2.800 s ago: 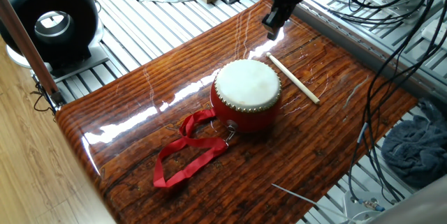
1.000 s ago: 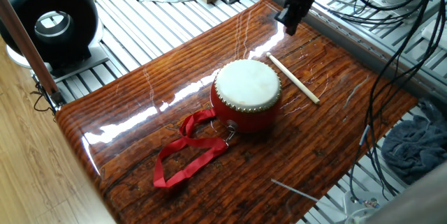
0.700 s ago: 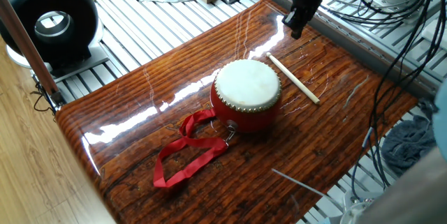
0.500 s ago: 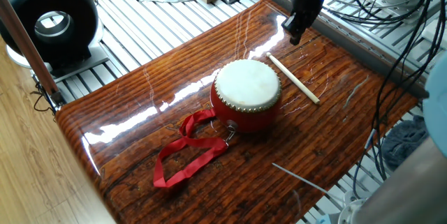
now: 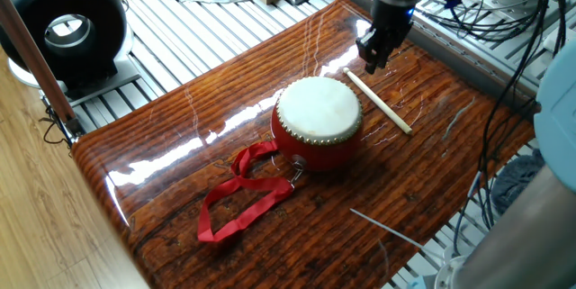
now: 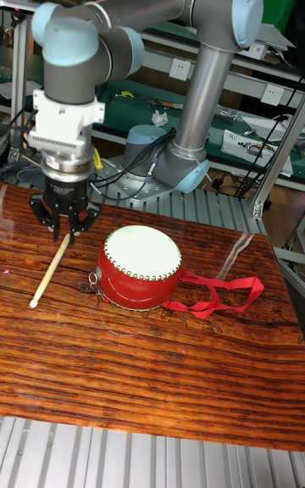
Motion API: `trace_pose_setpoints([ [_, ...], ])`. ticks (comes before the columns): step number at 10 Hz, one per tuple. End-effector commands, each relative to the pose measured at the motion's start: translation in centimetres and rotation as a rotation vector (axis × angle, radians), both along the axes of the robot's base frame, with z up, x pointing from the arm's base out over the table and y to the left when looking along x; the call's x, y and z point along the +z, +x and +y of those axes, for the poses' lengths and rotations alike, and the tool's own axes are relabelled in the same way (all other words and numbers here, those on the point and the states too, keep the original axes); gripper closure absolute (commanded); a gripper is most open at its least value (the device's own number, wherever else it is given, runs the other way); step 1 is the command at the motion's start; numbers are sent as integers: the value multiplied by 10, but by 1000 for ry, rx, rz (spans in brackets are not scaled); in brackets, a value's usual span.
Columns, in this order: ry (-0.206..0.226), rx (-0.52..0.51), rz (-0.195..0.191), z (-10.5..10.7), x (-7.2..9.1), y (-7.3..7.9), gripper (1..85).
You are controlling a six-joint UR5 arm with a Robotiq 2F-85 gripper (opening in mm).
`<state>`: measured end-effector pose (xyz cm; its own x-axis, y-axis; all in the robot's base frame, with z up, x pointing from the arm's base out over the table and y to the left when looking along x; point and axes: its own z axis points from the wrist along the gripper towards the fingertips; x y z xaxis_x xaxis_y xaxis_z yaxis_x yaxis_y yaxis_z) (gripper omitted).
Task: Play the drum
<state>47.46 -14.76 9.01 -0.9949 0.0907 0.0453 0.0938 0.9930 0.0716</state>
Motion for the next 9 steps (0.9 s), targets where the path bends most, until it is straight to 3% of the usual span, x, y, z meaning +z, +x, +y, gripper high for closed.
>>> trace_pose_setpoints([
  [1,-13,-31,12,2,-16,2,543],
  [3,-58,-34,15,-8,-25,2,567],
  [4,-60,-45,12,-11,-28,2,570],
  [9,-8,-146,6,1,-38,8,567],
])
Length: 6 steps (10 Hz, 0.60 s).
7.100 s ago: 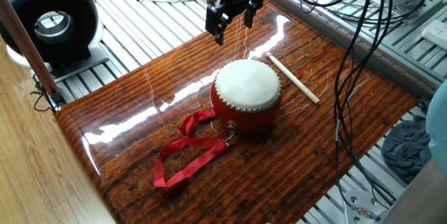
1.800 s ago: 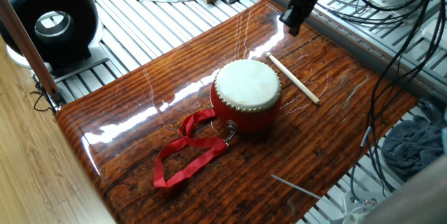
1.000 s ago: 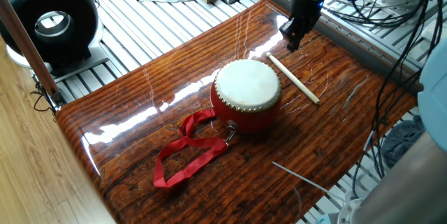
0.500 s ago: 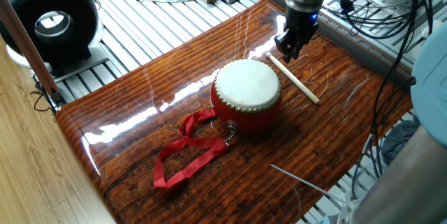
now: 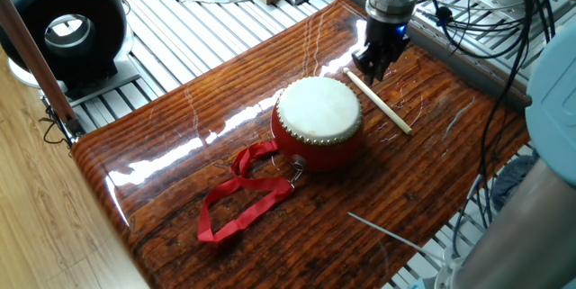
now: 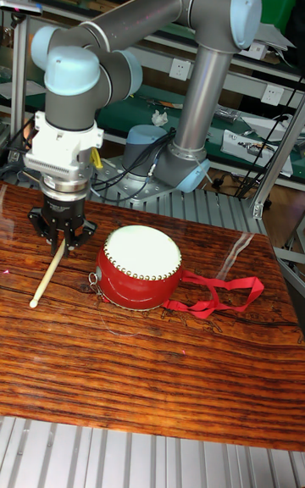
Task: Play the drum
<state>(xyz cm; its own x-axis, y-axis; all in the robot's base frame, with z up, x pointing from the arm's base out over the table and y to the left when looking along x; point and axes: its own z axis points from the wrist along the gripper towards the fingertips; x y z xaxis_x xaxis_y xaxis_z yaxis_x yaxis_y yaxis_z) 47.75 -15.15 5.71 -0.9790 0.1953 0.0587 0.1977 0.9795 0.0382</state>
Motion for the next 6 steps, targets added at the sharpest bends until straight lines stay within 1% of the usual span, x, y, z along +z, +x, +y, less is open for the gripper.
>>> trace_pose_setpoints([
  [1,17,-24,-26,2,-7,7,567],
  [3,7,9,-41,-1,-7,10,573],
  [4,3,42,-58,-2,-7,14,600],
  [5,-3,75,-90,-4,-7,21,600],
  [6,5,92,-124,-2,-7,30,600],
])
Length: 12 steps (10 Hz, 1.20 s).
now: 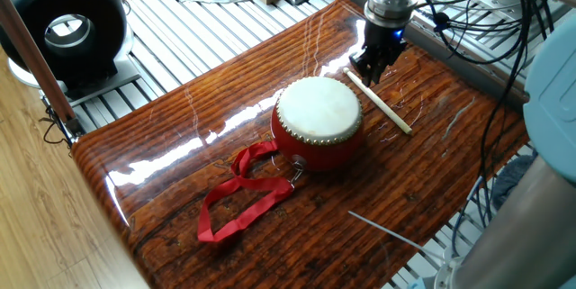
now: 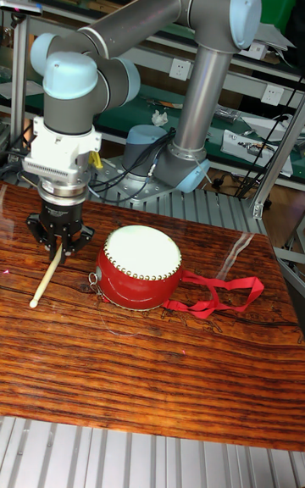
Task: Play the drum
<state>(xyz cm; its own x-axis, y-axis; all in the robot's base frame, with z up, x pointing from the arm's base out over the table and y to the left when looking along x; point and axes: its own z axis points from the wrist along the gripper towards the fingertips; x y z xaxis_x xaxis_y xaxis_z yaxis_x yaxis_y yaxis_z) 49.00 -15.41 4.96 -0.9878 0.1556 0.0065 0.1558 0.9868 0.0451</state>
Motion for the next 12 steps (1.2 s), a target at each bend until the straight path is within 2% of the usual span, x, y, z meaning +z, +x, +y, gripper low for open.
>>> trace_pose_setpoints([
  [1,10,45,-71,2,1,18,597],
  [3,-8,38,-19,-3,0,4,570],
  [4,-37,36,-21,-11,0,5,570],
  [6,-18,33,-43,-8,-3,14,573],
  [8,-5,33,-37,-15,-12,16,573],
  [9,18,28,-12,-15,-20,12,563],
  [10,11,36,6,-20,-29,8,557],
  [12,30,42,56,-17,-32,-5,557],
])
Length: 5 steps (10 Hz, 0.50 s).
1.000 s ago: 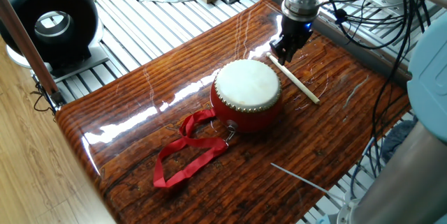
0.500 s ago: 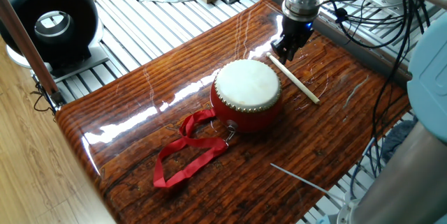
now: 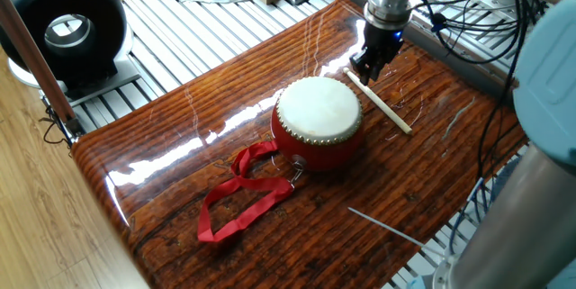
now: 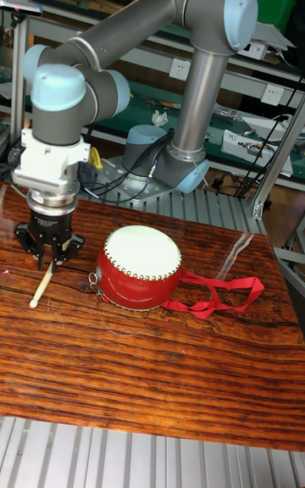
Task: Play the drum
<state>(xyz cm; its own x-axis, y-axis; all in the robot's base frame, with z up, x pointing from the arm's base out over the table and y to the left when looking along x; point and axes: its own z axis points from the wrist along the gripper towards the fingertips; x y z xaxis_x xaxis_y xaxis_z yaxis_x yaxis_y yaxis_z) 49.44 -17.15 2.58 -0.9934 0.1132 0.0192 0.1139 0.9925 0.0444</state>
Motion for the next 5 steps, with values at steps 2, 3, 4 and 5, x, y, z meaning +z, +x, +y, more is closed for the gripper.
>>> trace_pose_setpoints([
  [2,79,35,115,13,-7,-26,557],
  [3,90,51,134,16,-6,-30,557],
  [4,91,62,140,18,-7,-32,560],
  [5,87,71,150,18,-7,-34,560],
])
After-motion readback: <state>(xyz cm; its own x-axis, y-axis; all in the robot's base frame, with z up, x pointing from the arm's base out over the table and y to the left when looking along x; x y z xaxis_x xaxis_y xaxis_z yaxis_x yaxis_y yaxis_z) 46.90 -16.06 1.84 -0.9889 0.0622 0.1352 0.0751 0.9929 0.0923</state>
